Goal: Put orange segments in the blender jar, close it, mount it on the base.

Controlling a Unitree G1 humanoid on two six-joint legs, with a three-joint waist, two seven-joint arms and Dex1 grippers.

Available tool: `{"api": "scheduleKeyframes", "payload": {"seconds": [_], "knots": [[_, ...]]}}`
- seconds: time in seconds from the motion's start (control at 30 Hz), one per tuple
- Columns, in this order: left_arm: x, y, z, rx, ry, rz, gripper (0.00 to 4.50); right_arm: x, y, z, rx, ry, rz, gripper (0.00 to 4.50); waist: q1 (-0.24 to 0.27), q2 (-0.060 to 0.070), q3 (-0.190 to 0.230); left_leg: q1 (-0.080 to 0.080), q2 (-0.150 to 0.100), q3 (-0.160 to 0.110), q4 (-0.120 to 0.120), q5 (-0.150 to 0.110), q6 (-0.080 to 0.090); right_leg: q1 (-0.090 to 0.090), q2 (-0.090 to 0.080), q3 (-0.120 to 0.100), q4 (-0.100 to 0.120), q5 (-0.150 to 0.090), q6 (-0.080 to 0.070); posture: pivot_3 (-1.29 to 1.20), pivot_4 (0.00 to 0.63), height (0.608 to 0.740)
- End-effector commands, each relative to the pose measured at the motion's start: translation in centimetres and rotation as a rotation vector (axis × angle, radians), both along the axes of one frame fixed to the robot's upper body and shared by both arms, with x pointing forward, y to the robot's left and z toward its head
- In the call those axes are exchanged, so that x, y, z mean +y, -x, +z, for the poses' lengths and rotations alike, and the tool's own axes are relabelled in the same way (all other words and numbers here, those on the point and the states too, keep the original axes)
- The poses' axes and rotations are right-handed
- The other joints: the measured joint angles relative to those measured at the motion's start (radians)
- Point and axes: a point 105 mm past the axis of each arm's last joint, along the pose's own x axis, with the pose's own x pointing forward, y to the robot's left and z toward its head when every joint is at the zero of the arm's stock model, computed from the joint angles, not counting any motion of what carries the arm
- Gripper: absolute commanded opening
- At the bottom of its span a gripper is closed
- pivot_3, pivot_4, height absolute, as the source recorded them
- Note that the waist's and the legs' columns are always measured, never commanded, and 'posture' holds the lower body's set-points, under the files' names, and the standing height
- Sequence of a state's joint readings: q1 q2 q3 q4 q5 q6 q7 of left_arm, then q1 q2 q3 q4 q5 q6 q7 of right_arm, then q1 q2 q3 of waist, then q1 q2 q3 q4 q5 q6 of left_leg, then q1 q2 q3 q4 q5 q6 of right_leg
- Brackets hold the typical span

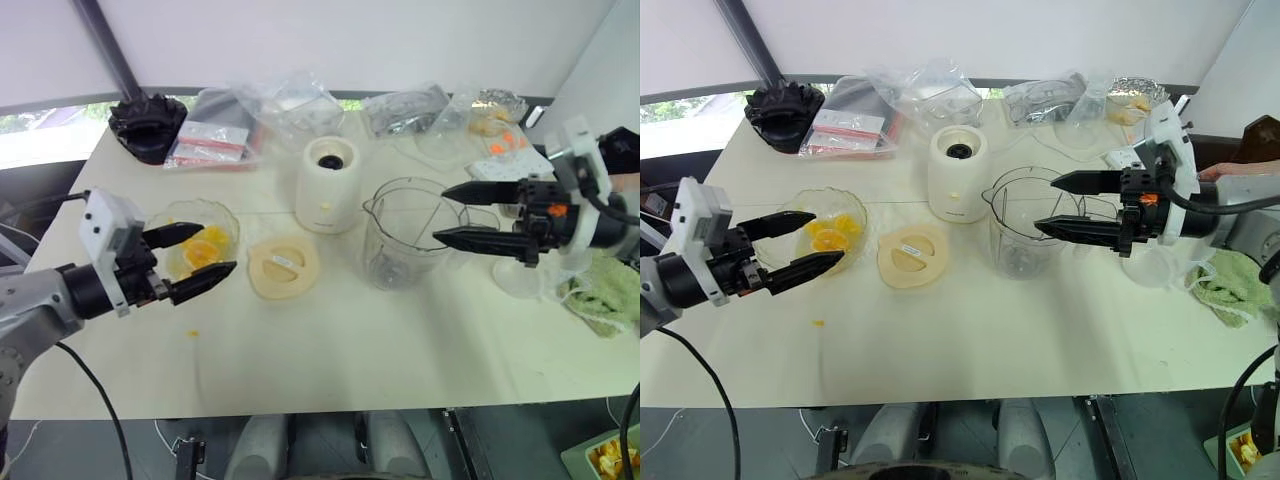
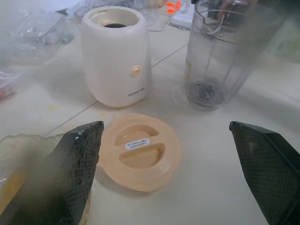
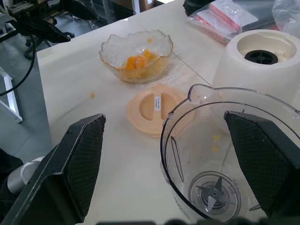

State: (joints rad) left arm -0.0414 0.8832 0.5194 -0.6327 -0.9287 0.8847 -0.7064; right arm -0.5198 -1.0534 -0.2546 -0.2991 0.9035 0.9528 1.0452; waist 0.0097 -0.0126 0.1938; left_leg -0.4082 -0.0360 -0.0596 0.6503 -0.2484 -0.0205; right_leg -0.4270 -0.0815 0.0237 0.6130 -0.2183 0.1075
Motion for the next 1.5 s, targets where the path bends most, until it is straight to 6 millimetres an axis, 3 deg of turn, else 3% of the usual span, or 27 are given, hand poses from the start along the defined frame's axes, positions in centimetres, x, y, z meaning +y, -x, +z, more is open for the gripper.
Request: {"api": "scheduleKeyframes", "payload": {"seconds": [0.03,0.8,0.97,1.1,1.23,1.33,1.5], "knots": [[-0.5,0.5,0.6,-0.025,-0.014,-0.029,4.50,-0.1,0.1,1.1,-0.057,0.014,-0.001,4.22,0.000,0.000,0.000,0.000,0.000,0.000,0.000,0.000,0.000,0.000,0.000,0.000,0.000,0.000,0.000,0.00,0.150,0.740],[0.3,0.0,0.5,0.004,-0.045,0.041,4.50,0.3,-0.1,0.9,-0.059,-0.007,0.013,4.22,0.000,0.000,0.000,0.000,0.000,0.000,0.000,0.000,0.000,0.000,0.000,0.000,0.000,0.000,0.000,0.00,0.150,0.740],[1.4,-1.2,0.6,0.005,-0.053,0.129,4.50,0.4,-0.1,0.9,-0.061,-0.013,0.013,4.22,0.000,0.000,0.000,0.000,0.000,0.000,0.000,0.000,0.000,0.000,0.000,0.000,0.001,0.000,0.000,0.00,0.150,0.740],[4.6,-4.0,-0.1,0.024,-0.076,0.352,4.50,0.7,-0.2,0.8,-0.066,-0.025,0.011,4.22,0.000,0.000,0.000,0.000,0.000,0.000,0.000,0.000,0.000,0.000,0.001,0.000,0.001,0.000,0.000,0.00,0.150,0.740],[5.8,-6.3,-0.4,0.063,-0.025,0.482,4.50,0.8,-0.1,0.3,-0.057,-0.044,0.004,4.22,0.003,0.000,0.000,0.001,0.000,0.000,0.001,0.000,0.000,0.001,0.001,0.000,0.002,0.000,0.001,0.00,0.150,0.740],[7.7,-8.0,-1.5,0.131,0.064,0.647,4.50,0.9,0.0,0.2,-0.051,-0.040,0.006,4.22,0.002,0.000,0.000,0.000,-0.001,-0.001,0.001,0.000,0.000,0.001,0.000,0.000,0.002,0.002,0.004,0.00,0.150,0.740],[8.3,-9.5,-4.1,0.246,0.148,0.783,4.50,1.0,-0.1,0.4,-0.052,-0.035,0.010,4.22,-0.002,-0.001,0.000,0.001,-0.001,-0.001,0.001,0.000,0.000,0.000,0.001,0.000,0.002,0.003,0.005,0.00,0.150,0.740]]}}
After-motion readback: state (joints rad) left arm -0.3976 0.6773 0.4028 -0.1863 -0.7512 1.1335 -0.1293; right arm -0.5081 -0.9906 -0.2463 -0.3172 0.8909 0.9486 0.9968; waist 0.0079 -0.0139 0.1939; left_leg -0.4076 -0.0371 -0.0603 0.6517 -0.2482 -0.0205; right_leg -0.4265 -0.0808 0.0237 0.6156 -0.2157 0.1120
